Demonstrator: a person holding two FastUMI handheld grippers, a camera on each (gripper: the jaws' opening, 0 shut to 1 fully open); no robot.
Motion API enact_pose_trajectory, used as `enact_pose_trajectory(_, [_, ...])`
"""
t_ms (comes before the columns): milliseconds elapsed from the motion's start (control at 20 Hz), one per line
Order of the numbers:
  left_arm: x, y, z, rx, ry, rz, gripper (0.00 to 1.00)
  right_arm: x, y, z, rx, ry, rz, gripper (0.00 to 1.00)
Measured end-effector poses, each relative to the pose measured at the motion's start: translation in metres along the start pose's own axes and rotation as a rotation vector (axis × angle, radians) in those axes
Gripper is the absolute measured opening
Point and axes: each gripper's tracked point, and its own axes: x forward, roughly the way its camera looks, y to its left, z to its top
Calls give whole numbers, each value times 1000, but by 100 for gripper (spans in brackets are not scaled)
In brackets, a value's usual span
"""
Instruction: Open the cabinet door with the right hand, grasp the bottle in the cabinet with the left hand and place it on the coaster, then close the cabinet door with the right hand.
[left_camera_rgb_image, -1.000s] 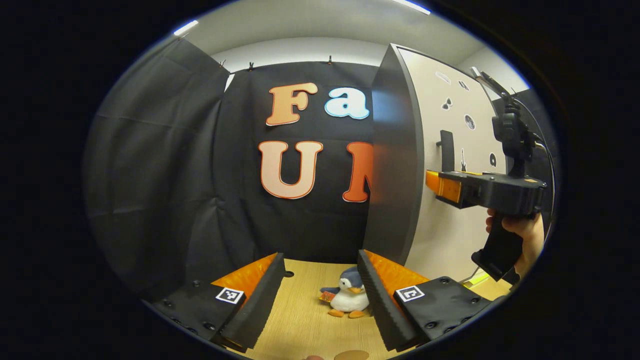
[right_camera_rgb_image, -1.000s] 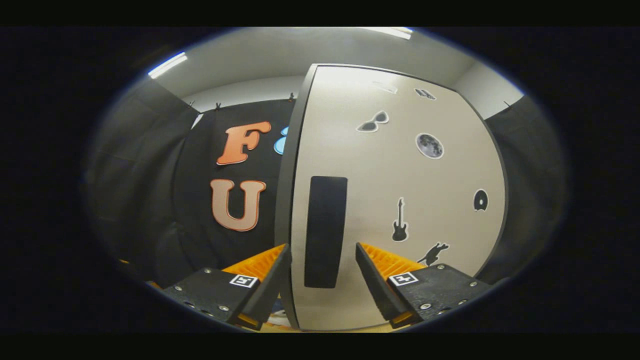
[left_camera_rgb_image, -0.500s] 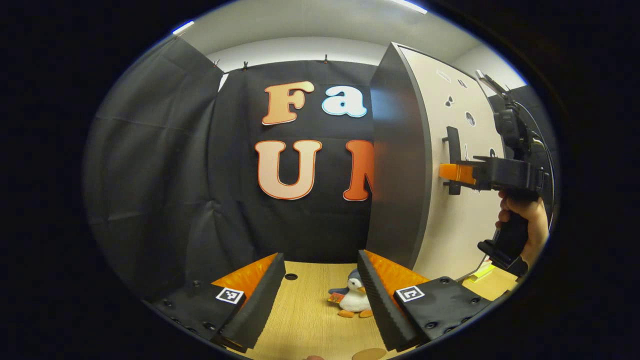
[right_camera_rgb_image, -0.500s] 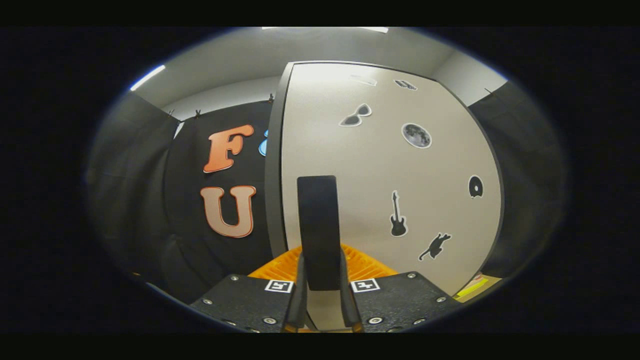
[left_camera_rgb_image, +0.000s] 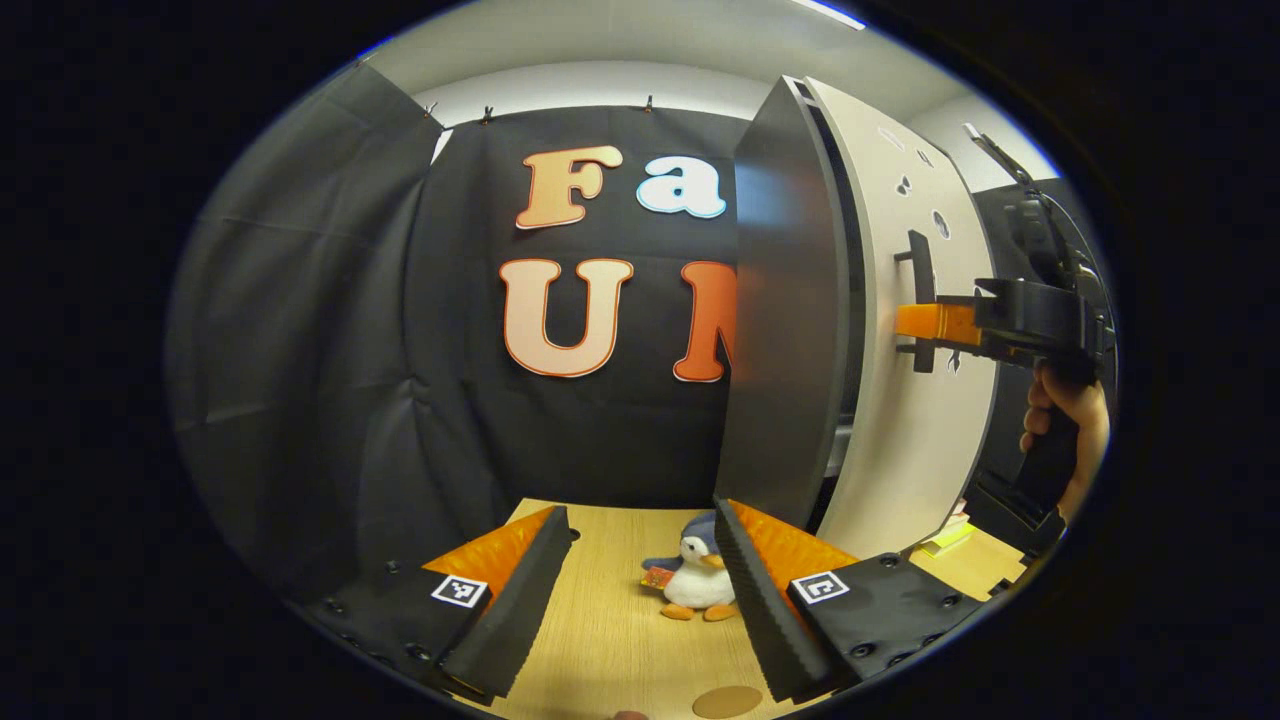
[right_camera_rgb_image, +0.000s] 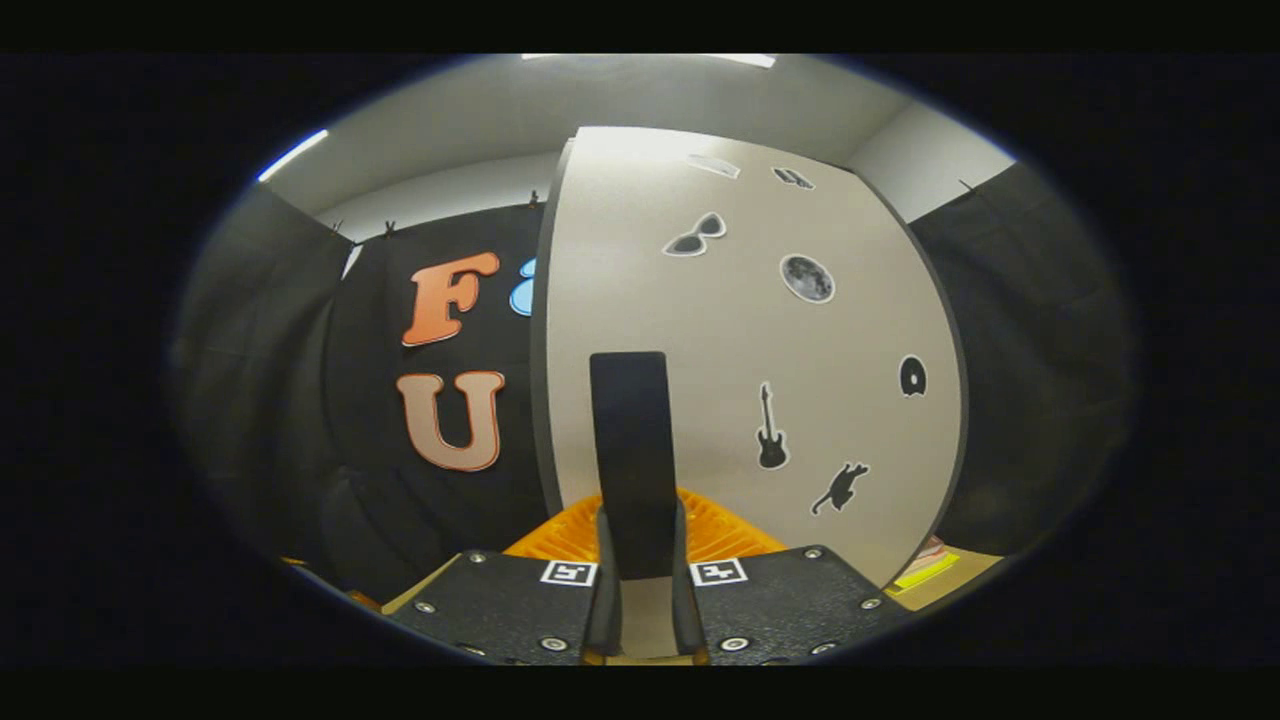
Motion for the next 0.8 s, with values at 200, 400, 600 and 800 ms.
enact_pose_trajectory(200, [-27, -20, 8, -26, -27, 27, 95, -19, -4, 6, 7, 1, 67, 19])
enact_pose_trajectory(400, [-48, -54, 16, -8, -44, 41, 95, -36, -11, 11, 17, 10, 125, 22])
enact_pose_trajectory(600, [-69, -90, 28, 17, -77, 36, 96, -50, -21, 11, 35, 16, 173, 22])
enact_pose_trajectory(800, [-82, -125, 25, 19, -75, 26, 95, -62, -34, 11, 45, 14, 197, 19])
